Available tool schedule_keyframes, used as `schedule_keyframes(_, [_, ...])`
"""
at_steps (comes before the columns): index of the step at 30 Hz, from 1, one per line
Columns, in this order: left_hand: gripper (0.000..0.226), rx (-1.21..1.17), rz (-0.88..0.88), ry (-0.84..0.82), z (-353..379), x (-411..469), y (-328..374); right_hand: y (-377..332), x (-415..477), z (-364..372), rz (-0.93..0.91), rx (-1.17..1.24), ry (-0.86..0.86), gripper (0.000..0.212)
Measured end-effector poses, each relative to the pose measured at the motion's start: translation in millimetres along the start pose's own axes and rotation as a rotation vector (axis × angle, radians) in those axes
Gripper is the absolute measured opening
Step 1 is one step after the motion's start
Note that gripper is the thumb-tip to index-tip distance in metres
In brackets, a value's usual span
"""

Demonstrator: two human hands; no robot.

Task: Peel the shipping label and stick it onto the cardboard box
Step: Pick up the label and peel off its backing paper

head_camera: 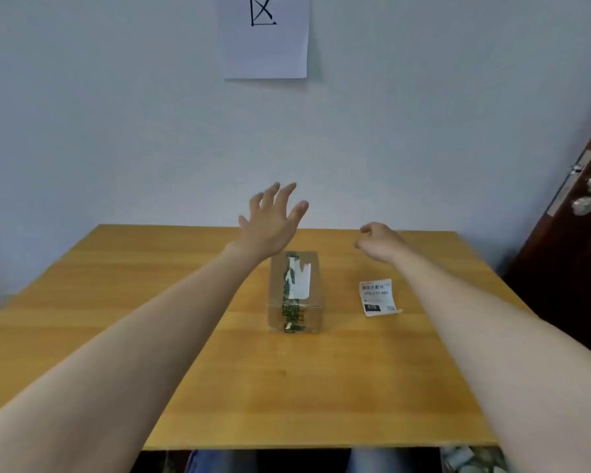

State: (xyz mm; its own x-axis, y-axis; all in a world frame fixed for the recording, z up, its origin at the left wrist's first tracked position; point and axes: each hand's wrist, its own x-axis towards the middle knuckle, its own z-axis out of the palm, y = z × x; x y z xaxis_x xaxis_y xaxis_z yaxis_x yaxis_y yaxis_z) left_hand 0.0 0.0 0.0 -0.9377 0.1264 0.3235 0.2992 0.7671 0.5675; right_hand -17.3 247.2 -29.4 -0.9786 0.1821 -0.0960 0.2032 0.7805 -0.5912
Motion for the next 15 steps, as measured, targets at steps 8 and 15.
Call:
schedule_keyframes(8, [0.066,0.137,-0.051,-0.389,67.4,14.4,-28.9,65.4,18.6,35.5,0.118,-0.227,-0.115,0.039])
schedule_keyframes(15, [0.068,0.227,-0.127,-0.495,102.3,19.9,-59.3,91.8,42.3,57.1,0.147,-0.191,-0.124,0.034])
